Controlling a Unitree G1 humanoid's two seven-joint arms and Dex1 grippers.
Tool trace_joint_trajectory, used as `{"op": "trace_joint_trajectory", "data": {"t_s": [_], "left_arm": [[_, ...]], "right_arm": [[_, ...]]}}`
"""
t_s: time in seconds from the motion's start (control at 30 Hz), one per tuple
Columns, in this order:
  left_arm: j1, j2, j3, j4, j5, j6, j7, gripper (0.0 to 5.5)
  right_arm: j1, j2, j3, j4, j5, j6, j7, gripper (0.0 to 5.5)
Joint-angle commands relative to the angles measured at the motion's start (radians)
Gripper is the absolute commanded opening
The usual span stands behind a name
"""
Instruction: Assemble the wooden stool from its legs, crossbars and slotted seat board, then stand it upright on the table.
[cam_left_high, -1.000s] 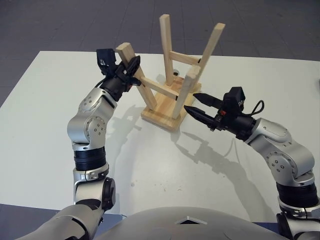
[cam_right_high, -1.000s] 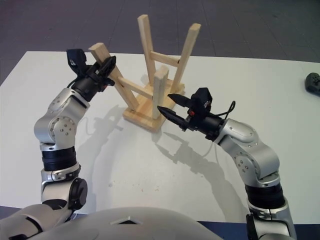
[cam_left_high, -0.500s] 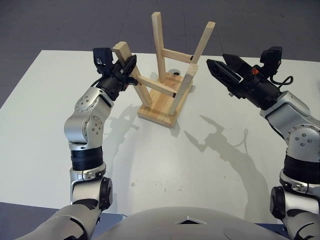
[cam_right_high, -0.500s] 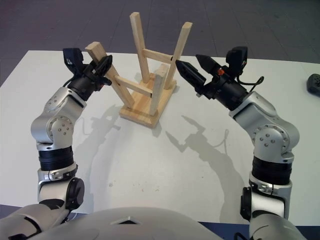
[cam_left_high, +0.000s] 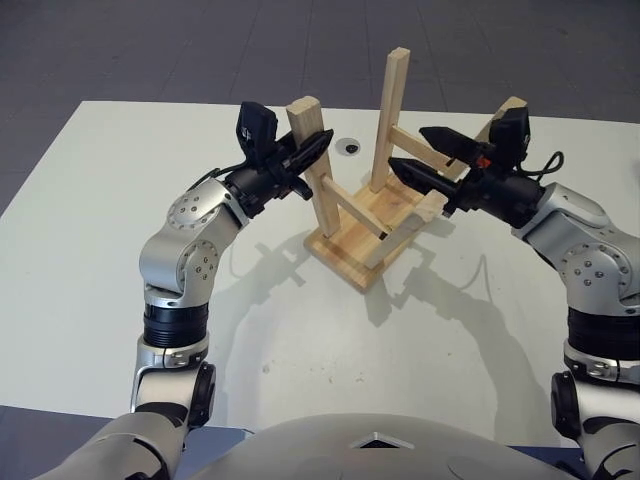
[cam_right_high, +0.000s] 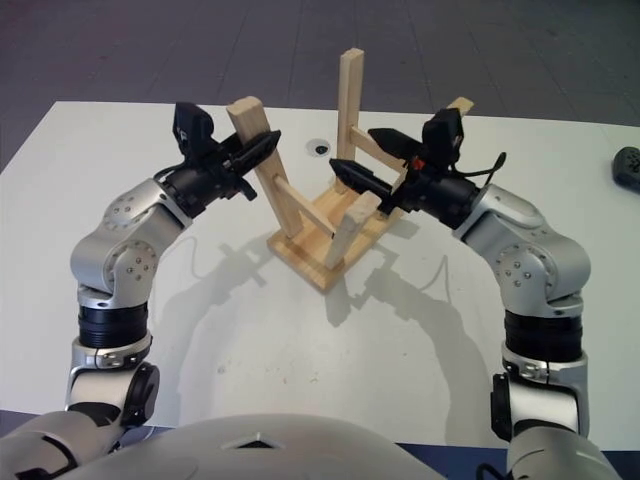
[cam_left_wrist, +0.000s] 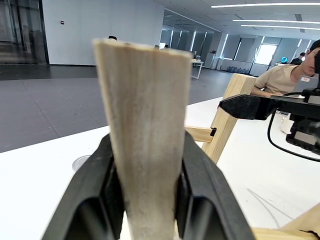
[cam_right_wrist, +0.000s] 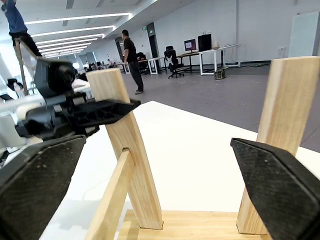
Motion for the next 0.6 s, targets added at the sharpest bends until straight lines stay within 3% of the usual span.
{"op": "trace_joint_trajectory", "data": {"t_s": [0.03,0.2,0.6], "left_arm": [[0.002,-0.005,-0.031,-0.004,0.029,-0.022,0.008,1.04],[0.055,-0.029,-0.049,-0.021,0.055,-0.026,0.064,1.04],[0.220,-0.029,-0.148,-0.053,0.097,-0.050,0.117,1.04]], "right_arm": [[-0.049,0.023,0.023,0.018,-0.051,-0.031,0.024,5.40],[-0.040,0.052,0.001,0.000,-0.058,-0.040,0.006,5.40],[-0.047,0.117,-0.169,-0.032,-0.047,-0.054,-0.194,5.40]]}}
